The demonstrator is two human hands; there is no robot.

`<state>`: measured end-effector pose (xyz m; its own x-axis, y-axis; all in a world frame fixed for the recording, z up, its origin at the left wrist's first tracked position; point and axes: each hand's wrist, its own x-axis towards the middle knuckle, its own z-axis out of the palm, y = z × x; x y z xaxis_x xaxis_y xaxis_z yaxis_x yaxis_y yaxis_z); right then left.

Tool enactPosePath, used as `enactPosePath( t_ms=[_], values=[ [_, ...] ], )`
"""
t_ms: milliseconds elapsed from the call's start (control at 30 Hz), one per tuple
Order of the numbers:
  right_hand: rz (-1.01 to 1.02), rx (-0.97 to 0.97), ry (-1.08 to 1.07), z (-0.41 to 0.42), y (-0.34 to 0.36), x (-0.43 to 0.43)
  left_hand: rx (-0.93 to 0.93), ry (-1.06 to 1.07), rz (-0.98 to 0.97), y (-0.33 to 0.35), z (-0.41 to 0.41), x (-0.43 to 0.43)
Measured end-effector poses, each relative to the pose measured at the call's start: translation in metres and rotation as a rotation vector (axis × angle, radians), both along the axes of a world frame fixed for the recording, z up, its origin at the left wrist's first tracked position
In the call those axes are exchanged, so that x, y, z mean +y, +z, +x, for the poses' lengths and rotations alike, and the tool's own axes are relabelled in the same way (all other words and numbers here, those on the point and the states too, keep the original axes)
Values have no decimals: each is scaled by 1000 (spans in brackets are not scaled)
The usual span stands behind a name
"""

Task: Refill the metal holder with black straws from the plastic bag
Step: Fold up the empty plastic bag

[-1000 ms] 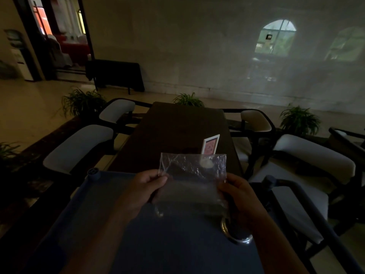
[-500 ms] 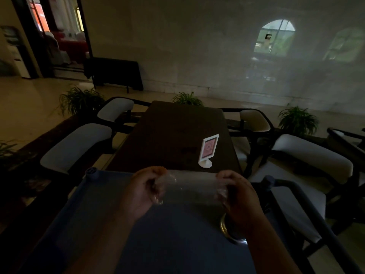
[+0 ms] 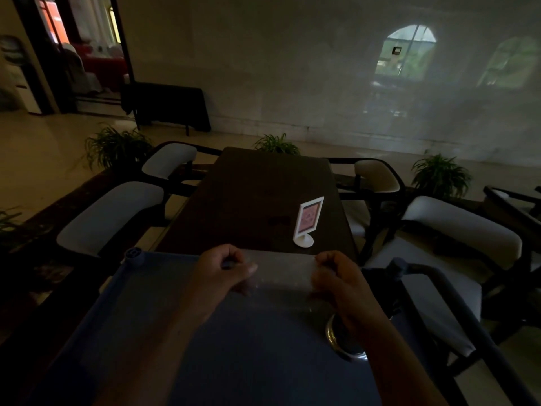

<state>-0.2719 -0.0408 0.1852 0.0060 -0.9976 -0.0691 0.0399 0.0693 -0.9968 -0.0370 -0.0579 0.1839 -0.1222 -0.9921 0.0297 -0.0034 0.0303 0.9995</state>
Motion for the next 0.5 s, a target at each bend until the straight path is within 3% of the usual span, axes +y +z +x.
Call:
enactPosePath(
  t_ms=[333, 433, 500],
  values=[
    [-48, -207, -50, 0, -4, 2, 264, -86, 37, -20, 5, 3],
    [-32, -219, -25, -5, -6, 3, 233, -103, 166, -21, 17, 1],
    [-13, -190, 28, -7, -6, 3, 97, -102, 200, -14, 23, -1]
  ],
)
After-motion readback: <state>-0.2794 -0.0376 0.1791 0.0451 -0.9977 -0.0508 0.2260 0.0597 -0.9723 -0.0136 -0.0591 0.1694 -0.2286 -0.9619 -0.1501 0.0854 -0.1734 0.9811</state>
